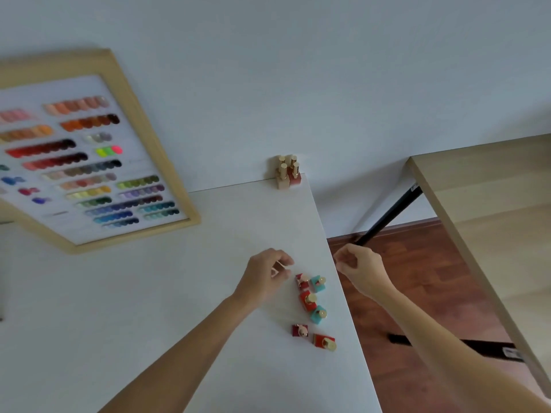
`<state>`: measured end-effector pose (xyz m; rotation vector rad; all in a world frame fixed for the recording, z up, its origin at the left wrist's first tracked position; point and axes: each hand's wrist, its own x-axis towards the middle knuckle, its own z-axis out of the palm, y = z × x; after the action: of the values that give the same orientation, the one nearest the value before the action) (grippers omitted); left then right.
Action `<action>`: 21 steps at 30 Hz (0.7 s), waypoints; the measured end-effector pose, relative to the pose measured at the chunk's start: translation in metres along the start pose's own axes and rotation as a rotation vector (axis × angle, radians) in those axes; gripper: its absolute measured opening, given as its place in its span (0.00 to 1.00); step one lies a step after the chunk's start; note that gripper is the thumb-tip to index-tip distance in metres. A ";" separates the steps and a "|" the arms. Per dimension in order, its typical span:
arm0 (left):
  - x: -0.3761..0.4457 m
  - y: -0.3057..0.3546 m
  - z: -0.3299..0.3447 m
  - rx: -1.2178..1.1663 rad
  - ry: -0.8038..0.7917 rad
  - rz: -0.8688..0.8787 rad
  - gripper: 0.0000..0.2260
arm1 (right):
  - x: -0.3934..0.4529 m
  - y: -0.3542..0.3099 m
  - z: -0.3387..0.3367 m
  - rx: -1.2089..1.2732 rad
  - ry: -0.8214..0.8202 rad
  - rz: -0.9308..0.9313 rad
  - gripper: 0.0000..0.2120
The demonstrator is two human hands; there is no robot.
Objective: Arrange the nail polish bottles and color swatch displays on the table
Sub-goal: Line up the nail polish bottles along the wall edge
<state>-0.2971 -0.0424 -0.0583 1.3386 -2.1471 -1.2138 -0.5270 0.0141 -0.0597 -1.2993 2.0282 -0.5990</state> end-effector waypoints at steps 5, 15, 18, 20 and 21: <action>-0.045 0.019 0.016 0.067 -0.045 0.081 0.08 | -0.052 0.010 0.003 0.028 -0.065 0.044 0.11; -0.061 0.048 0.026 0.270 -0.016 0.154 0.14 | -0.122 0.005 0.015 0.001 -0.317 -0.036 0.17; -0.058 0.050 0.030 0.353 -0.072 0.149 0.18 | -0.131 0.003 0.021 -0.009 -0.260 -0.061 0.15; -0.057 0.051 0.031 0.397 -0.084 0.149 0.17 | -0.134 0.002 0.024 -0.023 -0.214 -0.087 0.12; -0.058 0.051 0.032 0.406 -0.081 0.151 0.16 | -0.136 0.001 0.026 -0.031 -0.195 -0.094 0.11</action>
<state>-0.3179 0.0319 -0.0270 1.2606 -2.5997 -0.8148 -0.4683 0.1380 -0.0411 -1.4204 1.8327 -0.4646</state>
